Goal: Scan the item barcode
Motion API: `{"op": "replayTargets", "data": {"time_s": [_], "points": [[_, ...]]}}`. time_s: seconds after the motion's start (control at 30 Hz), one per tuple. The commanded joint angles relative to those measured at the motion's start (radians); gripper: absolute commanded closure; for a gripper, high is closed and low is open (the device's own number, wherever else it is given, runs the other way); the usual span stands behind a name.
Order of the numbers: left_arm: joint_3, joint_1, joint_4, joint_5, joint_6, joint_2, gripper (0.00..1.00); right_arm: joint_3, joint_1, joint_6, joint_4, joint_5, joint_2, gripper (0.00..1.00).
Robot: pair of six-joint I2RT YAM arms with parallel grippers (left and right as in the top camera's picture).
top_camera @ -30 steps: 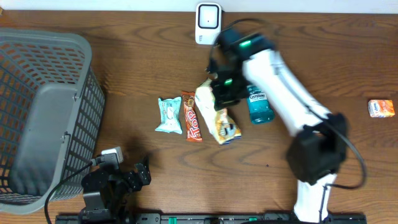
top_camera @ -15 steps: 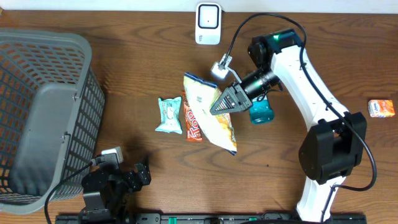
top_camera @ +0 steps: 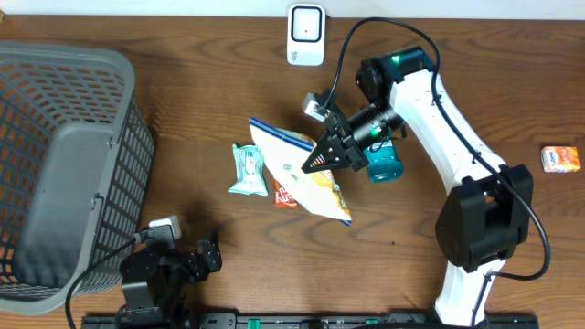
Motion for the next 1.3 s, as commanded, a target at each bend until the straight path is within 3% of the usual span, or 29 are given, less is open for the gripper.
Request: {"op": "replayTargets", "data": {"time_s": [0.0, 0.63, 0.67, 0.73, 0.83, 0.87, 0.97, 1.07, 1.17, 1.27], "points": [[-0.003, 0.004, -0.072, 0.0, -0.002, -0.002, 0.02, 0.0, 0.006, 0.061, 0.0, -0.021, 0.006, 0.99], [-0.003, 0.004, -0.072, 0.0, -0.002, -0.002, 0.02, 0.0, 0.012, 0.122, 0.0, -0.02, 0.006, 0.99], [-0.003, 0.004, -0.072, 0.0, -0.002, -0.002, 0.02, 0.0, 0.011, 0.122, 0.0, -0.017, 0.006, 0.95], [-0.003, 0.004, -0.072, 0.0, -0.002, -0.002, 0.02, 0.0, 0.01, 0.122, 0.0, 0.032, 0.006, 0.73], [-0.003, 0.004, -0.072, 0.0, -0.002, -0.002, 0.02, 0.0, 0.012, 0.125, 0.026, 0.145, 0.006, 0.56], [-0.003, 0.004, -0.072, 0.0, -0.002, -0.002, 0.02, 0.0, 0.015, 0.143, 0.038, 0.195, 0.006, 0.35], [-0.003, 0.004, -0.072, 0.0, -0.002, -0.002, 0.02, 0.0, 0.03, 0.232, 0.076, 0.267, 0.006, 0.14], [-0.003, 0.004, -0.072, 0.0, -0.002, -0.002, 0.02, 0.0, 0.048, 0.53, 0.168, 0.338, 0.006, 0.01], [-0.003, 0.004, -0.072, 0.0, -0.002, -0.002, 0.02, 0.0, 0.072, 1.023, 0.264, 0.599, 0.006, 0.01], [-0.003, 0.004, -0.072, 0.0, -0.002, -0.002, 0.02, 0.0, 0.102, 1.562, 0.259, 1.001, 0.006, 0.01]]}}
